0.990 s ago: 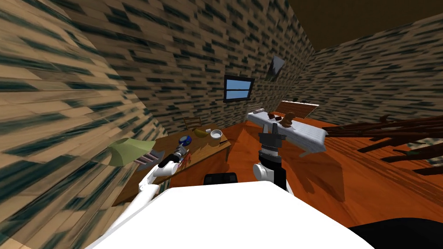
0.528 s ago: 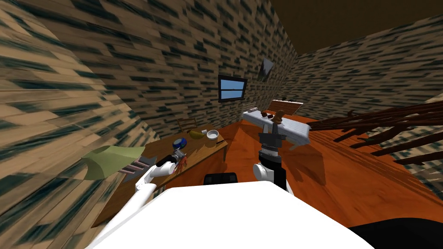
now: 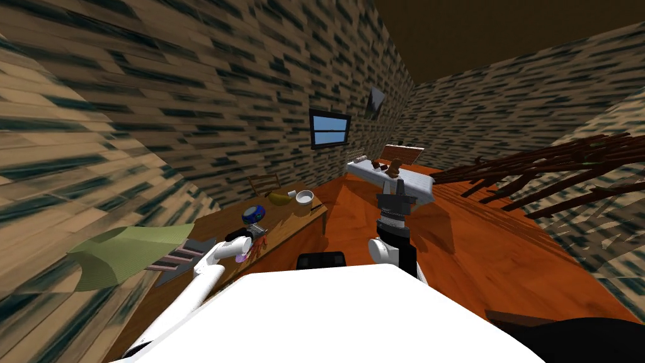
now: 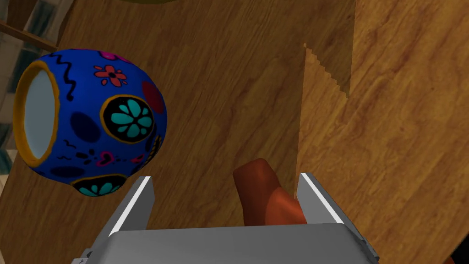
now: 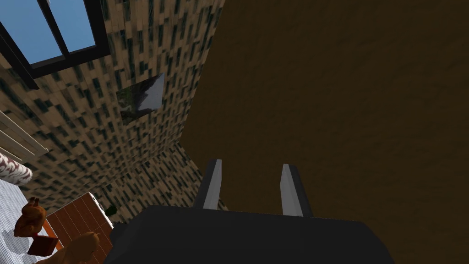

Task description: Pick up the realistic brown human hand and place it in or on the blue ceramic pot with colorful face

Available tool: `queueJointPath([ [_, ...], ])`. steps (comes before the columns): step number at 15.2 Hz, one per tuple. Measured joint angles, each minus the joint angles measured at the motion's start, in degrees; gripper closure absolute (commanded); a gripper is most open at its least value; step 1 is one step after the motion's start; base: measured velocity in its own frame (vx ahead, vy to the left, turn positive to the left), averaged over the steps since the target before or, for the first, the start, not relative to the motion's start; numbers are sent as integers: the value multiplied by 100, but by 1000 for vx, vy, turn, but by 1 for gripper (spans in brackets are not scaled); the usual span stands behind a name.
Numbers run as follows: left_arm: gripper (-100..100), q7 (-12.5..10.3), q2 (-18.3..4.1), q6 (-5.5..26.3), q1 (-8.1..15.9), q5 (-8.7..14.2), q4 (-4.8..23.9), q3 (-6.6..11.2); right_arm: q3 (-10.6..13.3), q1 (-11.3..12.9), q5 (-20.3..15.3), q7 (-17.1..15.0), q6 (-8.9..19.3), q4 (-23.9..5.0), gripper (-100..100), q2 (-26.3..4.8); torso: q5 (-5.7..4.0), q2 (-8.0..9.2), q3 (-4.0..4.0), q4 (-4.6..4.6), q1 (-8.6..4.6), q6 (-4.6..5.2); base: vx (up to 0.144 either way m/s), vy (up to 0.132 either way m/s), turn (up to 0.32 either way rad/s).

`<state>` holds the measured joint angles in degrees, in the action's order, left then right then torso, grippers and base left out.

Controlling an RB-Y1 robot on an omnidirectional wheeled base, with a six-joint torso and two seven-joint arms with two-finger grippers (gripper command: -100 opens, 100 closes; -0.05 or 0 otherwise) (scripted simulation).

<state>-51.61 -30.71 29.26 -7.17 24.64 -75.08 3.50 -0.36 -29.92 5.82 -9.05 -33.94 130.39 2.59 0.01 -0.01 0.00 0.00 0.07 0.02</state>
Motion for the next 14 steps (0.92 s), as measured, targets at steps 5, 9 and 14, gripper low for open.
queueJointPath([
  [5, -100, -459, -139, 402, 143, 235, 467, 49, -1, -1, 0, 0, 0, 0, 0, 0, 0, 0, 0, 0, 1, -3, 2, 4, -139],
  [9, -100, -915, -237, 819, 264, 396, 867, 119, 0, 0, 0, 0, 0, 0, 0, 0, 0, 0, 0, 0, 4, -1, 2, 10, -178],
  [14, -100, -1469, -354, 1293, 421, 588, 1359, 180, 0, 0, 0, 0, 0, 0, 0, 0, 1, 1, 1, 0, 5, -2, 0, 13, -177],
])
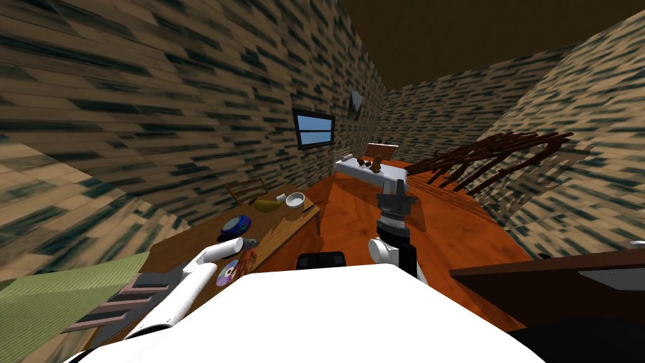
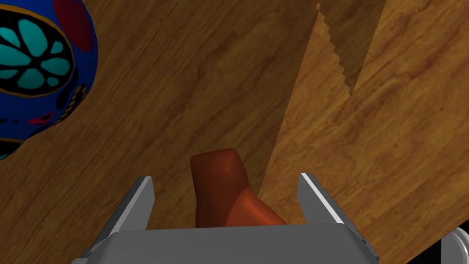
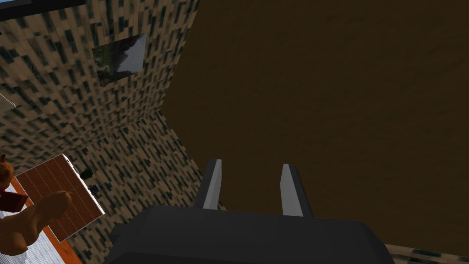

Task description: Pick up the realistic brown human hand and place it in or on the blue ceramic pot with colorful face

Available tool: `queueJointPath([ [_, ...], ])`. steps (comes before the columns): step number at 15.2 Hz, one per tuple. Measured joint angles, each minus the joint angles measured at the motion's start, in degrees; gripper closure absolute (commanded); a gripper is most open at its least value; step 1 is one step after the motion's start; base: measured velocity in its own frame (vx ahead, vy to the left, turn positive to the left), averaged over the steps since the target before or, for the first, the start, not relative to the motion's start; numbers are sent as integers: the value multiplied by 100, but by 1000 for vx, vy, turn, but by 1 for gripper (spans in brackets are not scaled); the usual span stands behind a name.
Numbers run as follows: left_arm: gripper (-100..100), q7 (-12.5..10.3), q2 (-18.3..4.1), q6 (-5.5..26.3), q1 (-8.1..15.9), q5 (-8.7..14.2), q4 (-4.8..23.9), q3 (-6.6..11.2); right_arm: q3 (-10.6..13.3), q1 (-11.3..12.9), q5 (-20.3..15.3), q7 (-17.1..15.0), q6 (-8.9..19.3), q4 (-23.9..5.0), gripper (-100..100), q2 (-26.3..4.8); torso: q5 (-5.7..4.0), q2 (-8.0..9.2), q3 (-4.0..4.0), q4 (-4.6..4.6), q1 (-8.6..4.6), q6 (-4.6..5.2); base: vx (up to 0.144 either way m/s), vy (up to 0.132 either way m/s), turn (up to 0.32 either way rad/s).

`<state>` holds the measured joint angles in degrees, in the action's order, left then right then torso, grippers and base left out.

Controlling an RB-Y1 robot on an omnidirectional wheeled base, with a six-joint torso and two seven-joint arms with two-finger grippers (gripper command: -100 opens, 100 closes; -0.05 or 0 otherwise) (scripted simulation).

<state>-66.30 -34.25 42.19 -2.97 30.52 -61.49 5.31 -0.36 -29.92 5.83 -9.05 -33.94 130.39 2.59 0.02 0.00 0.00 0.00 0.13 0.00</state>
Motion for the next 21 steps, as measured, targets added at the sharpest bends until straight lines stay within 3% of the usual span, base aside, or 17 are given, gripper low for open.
queueJointPath([
  [4, -100, -369, -158, 374, 157, 275, 533, 66, 0, 0, 0, 0, 0, 0, 0, 0, 1, 0, 0, 0, 2, 0, -1, 18, -145],
  [14, -100, -1317, -336, 1137, 321, 549, 1217, 168, 0, 0, 0, 0, 0, 0, 0, 0, 0, 3, 2, 1, 2, -2, -5, 17, -126],
  [18, -100, -1558, -400, 1357, 387, 656, 1465, 203, 0, 0, 0, 0, 0, 0, 0, 0, 0, 2, 1, 0, 0, -3, -6, 14, -60],
  [21, -100, -1596, -312, 1277, 381, 593, 1574, 237, 0, 0, 0, 0, 0, 0, 0, 0, 3, 0, 0, 0, 8, -1, 0, 43, -93],
])
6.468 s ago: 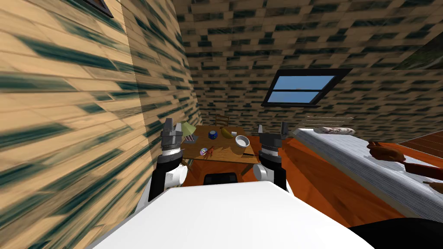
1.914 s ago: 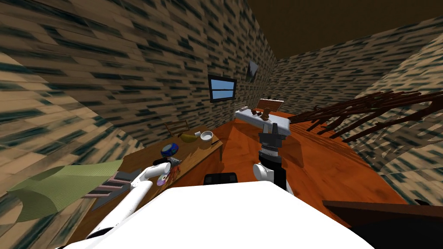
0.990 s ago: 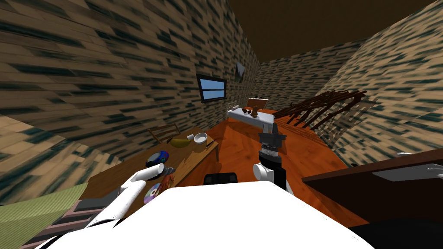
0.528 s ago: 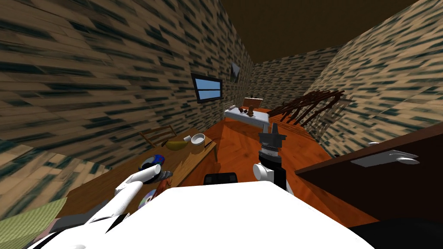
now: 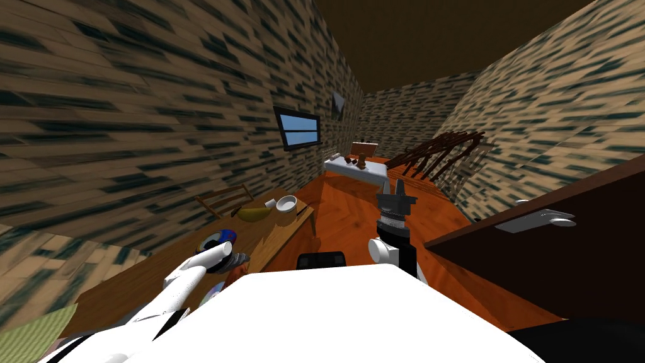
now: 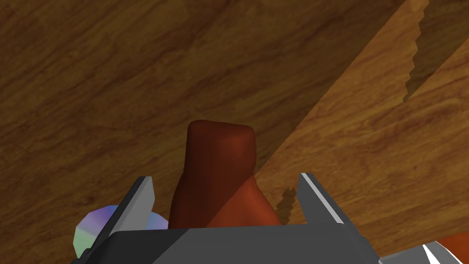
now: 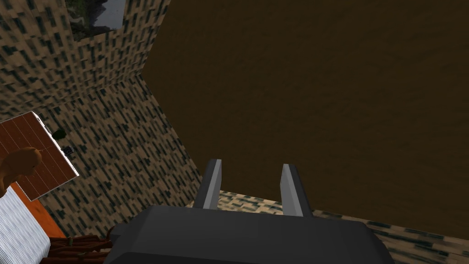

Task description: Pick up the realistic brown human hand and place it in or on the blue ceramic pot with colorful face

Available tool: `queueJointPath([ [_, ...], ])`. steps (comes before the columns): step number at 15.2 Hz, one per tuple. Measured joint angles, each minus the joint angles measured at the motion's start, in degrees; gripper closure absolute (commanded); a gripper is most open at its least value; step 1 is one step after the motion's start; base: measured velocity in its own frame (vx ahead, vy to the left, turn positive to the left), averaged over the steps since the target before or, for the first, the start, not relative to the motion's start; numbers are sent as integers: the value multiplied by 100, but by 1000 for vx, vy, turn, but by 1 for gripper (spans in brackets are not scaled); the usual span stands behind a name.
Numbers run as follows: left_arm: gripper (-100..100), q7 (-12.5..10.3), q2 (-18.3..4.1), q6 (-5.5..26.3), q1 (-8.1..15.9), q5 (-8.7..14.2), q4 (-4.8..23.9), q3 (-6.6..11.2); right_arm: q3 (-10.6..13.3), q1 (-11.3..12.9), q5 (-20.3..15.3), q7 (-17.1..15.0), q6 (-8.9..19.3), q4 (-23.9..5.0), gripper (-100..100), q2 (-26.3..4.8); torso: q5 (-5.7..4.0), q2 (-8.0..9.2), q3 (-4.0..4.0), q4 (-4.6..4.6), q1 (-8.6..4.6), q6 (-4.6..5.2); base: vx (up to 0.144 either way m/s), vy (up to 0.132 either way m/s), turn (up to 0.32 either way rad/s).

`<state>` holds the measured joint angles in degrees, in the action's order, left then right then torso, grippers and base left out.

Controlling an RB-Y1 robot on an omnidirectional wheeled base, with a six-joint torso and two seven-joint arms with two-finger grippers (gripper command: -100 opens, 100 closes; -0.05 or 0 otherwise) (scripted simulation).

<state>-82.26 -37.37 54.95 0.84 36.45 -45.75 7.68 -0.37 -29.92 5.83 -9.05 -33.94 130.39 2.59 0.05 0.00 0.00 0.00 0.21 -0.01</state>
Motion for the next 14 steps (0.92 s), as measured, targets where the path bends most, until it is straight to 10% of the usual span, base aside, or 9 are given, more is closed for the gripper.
queueJointPath([
  [2, -100, 30, 101, -175, 12, -58, 192, 43, 0, 0, 0, 0, 0, 0, 0, 0, 2, -1, -1, 0, 8, -1, -1, 50, -66],
  [3, 100, 42, 111, -211, 16, -63, 222, 50, 0, 0, 0, 0, 0, 0, 0, 0, 1, -1, 0, 0, 5, -2, -1, 15, -3],
  [14, 100, 4, -116, 29, 22, 9, -19, 7, 1, 0, 0, 0, 0, 0, 0, 1, -12, 1, 1, 1, -30, -2, -3, -32, 23],
])
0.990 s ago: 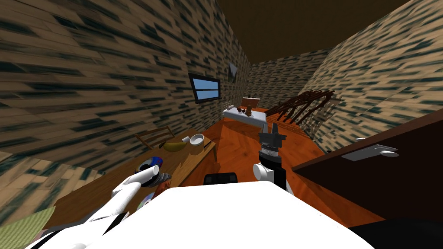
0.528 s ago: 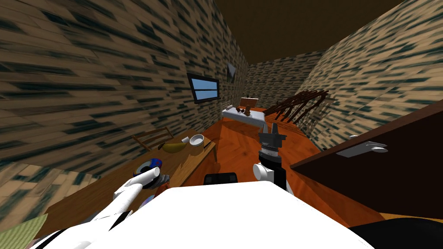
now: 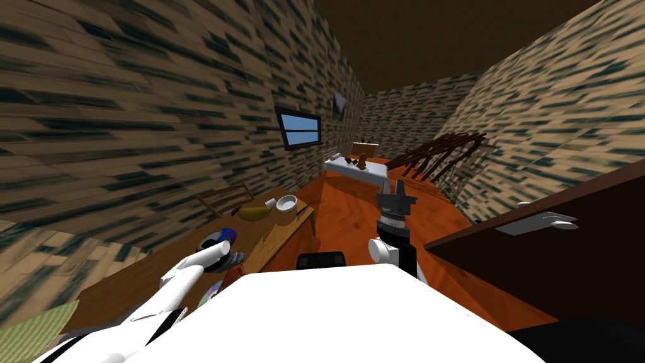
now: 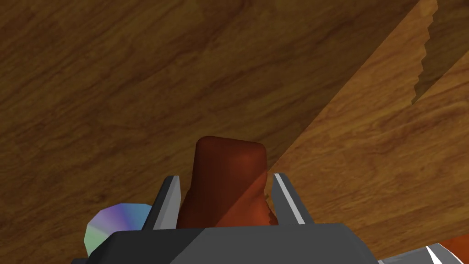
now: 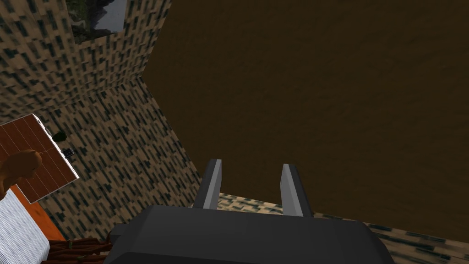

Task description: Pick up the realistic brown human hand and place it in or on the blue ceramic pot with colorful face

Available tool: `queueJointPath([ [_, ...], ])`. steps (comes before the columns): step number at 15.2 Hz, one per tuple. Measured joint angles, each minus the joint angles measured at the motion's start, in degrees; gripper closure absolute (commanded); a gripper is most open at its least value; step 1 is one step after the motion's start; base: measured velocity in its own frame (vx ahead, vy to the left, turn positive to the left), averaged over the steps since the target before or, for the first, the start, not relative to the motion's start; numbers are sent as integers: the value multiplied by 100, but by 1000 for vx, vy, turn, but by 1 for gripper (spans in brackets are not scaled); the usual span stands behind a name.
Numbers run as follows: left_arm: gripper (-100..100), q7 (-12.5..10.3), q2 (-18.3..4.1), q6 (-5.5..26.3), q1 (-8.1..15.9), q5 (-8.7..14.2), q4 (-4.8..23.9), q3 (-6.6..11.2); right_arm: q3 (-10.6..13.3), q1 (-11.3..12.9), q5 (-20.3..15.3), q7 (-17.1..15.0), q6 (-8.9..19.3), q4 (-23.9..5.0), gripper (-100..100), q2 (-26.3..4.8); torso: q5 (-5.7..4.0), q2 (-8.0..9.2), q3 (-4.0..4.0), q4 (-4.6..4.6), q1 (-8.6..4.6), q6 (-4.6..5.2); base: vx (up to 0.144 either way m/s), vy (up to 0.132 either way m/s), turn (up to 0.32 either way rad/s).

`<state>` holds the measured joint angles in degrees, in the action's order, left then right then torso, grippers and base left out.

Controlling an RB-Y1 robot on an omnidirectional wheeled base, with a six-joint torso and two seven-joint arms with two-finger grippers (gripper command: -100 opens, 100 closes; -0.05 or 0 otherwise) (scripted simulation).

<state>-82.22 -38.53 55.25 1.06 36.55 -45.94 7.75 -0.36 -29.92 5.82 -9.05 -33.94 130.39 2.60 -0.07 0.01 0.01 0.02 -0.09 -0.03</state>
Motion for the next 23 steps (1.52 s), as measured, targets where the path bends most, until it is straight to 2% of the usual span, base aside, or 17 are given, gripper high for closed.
queueJointPath([
  [1, 100, -50, -82, -29, 13, -55, 15, 40, 0, 0, 0, 0, 0, 0, 0, 0, -5, 2, 1, 2, -6, 2, -26, -83, -132],
  [3, 100, -99, -258, -188, 158, -174, 278, 113, 0, 0, 0, 0, 0, 0, 0, 0, -12, 3, 2, 2, -19, 1, -15, -83, -93],
  [5, 100, -260, -348, -176, 83, -309, 92, 153, 0, 0, 0, 0, 0, 0, 0, 0, -10, 1, 0, -1, -22, -1, -3, -73, -77],
  [8, 100, -434, -622, -221, 114, -511, 184, 252, 0, 0, 0, 0, 0, 0, 0, 0, -23, -7, -4, -1, -35, 1, 9, -88, -134],
  [11, 100, -644, -860, -201, 64, -719, 97, 339, 0, 0, 0, 0, 0, 0, 0, 0, -26, -10, -6, -3, -34, 1, 11, -65, -125],
  [14, 100, -766, -1107, -218, 169, -907, 259, 388, 0, 0, 0, 0, 0, 0, 0, 0, -30, -19, -11, -4, -32, 3, 33, -44, -140],
  [16, 100, -837, -1227, -304, 237, -1051, 435, 398, 0, -1, 0, 0, 0, 0, 0, -1, -27, -26, -16, -7, -20, 1, 59, -4, -149],
  [18, 100, -1002, -1403, -252, 245, -1244, 453, 413, -1, -1, 0, 0, 0, 0, 0, -1, -33, -39, -21, -7, -8, 5, 78, 33, -162],
  [19, 100, -1014, -1501, -271, 305, -1299, 587, 419, -1, -1, 0, 0, 0, 0, 0, -1, -32, -41, -23, -8, -1, 2, 82, 74, -188],
  [23, 100, -1291, -1816, -102, 94, -1609, 465, 468, -2, -1, 0, 0, 0, 0, 0, -2, -25, -41, -24, -9, 25, 0, 72, 92, -142],
])
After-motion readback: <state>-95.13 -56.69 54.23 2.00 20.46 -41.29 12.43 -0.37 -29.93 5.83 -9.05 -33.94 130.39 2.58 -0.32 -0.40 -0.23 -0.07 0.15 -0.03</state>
